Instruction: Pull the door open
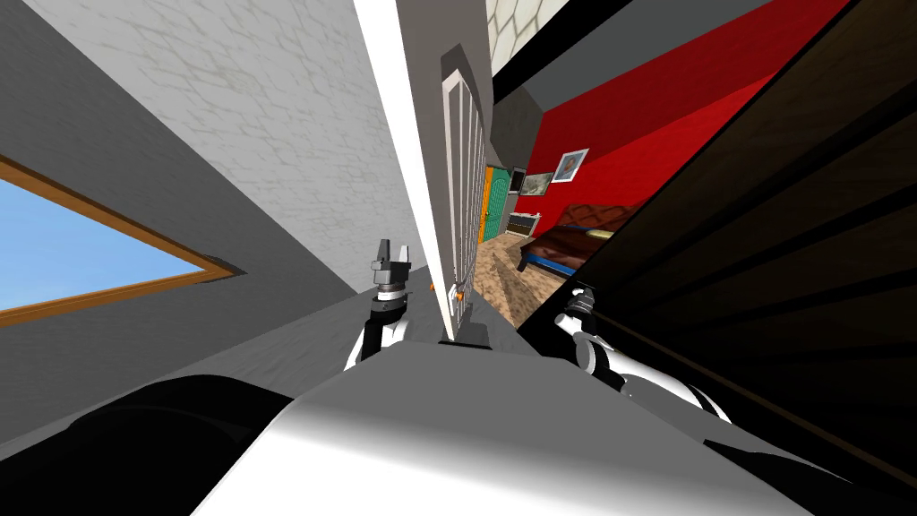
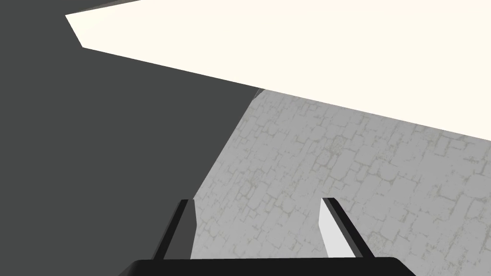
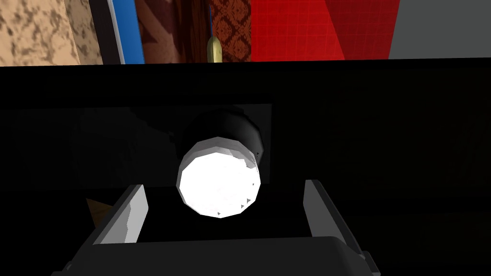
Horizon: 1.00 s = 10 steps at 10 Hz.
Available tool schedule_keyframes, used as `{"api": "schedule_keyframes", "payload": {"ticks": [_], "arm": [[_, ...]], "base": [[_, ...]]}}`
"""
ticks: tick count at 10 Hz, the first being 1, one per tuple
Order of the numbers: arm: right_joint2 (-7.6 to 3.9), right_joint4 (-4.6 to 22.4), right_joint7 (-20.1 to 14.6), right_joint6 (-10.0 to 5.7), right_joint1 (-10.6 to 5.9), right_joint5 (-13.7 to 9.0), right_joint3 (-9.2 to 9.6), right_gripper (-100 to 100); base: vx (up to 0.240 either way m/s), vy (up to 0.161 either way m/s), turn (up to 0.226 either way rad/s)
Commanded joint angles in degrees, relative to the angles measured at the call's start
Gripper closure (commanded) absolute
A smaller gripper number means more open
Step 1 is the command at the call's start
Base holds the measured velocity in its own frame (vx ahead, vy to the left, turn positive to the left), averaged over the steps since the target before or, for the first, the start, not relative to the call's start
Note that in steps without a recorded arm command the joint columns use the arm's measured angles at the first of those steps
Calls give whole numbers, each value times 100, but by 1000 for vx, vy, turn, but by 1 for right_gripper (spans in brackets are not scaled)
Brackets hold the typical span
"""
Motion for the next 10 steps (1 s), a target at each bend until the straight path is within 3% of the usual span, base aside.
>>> {"api": "schedule_keyframes", "payload": {"ticks": [1,10], "arm": [[0,1,0,-1,0,0,0,-100],[-6,6,5,-2,3,-7,-12,-100]], "base": [[0,0,0],[0,-6,9]]}}
